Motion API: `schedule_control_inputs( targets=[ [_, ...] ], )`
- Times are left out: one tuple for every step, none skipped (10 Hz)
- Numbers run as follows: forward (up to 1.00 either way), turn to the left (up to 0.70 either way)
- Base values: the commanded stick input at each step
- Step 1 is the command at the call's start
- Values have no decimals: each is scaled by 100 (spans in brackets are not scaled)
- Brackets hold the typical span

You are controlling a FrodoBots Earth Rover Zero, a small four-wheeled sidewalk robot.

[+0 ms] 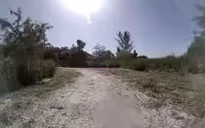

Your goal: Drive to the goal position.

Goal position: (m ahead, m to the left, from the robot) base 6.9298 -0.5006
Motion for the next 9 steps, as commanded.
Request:
schedule_control_inputs(
  targets=[
    [70, 0],
    [70, 0],
    [70, 0],
    [70, 0],
    [70, 0],
    [70, 0],
    [70, 0],
    [70, 0],
    [70, 0]
  ],
)
